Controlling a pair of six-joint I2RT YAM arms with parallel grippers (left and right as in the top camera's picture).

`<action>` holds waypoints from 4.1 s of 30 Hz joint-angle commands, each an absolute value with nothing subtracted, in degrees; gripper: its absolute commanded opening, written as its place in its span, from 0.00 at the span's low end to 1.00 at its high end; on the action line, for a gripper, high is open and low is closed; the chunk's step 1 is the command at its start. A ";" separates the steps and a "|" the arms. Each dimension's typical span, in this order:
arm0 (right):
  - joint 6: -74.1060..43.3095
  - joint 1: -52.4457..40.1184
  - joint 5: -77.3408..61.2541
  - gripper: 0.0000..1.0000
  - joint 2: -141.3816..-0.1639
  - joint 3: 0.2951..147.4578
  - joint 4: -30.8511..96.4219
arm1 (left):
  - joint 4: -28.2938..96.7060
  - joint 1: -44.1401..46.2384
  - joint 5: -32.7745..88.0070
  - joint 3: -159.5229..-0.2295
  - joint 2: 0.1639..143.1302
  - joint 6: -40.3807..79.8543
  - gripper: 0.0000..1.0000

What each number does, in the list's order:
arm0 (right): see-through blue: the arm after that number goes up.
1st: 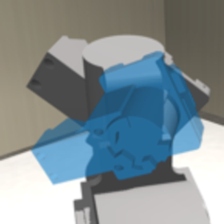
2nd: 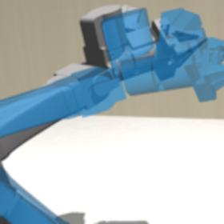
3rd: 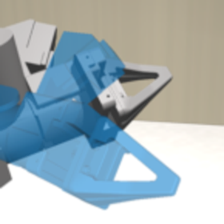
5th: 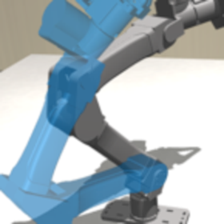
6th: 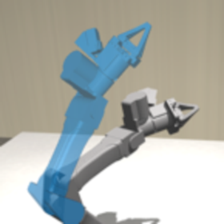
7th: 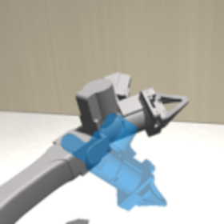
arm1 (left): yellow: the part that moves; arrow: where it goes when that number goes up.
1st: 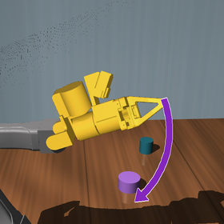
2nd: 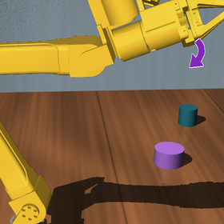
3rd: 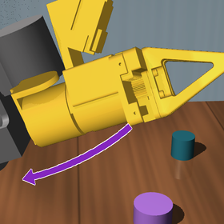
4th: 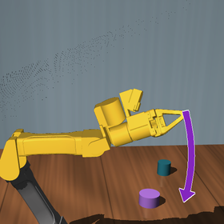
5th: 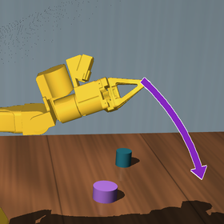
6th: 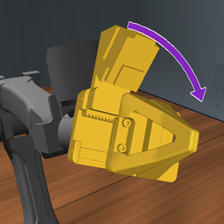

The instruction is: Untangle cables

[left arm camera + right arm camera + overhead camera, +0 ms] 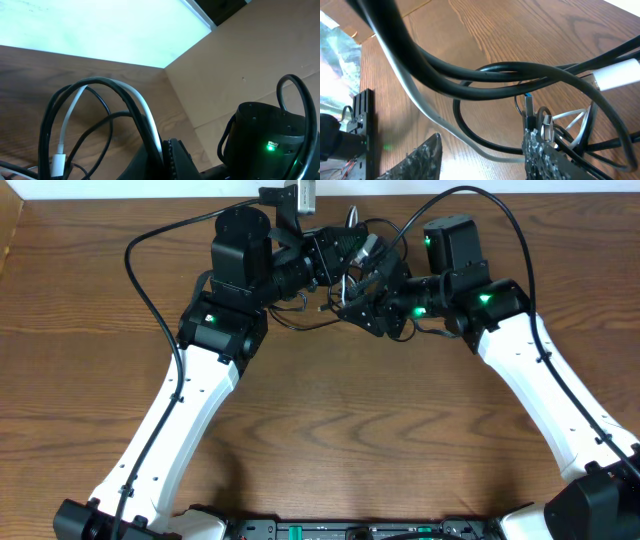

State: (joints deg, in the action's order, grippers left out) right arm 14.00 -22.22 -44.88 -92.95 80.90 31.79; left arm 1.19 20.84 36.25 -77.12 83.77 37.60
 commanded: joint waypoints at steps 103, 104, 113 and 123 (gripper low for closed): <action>-2.76 -7.49 -24.08 0.52 -88.53 75.88 47.16 | 29.41 14.09 17.91 -77.52 82.61 18.76 0.28; -5.41 -8.73 -22.72 0.52 -88.53 75.05 47.18 | 29.71 14.02 17.89 -77.52 82.61 18.57 0.28; -30.02 -19.70 -16.10 0.53 -88.53 67.77 46.50 | 30.81 11.42 17.91 -77.47 82.61 18.44 0.28; -43.24 -29.82 -10.87 0.56 -88.51 62.89 40.84 | 31.20 10.07 19.49 -77.47 82.61 18.44 0.28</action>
State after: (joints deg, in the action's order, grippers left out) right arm -35.53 -27.44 -14.37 -89.08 63.61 42.22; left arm 31.07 10.13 18.79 -77.12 83.44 19.42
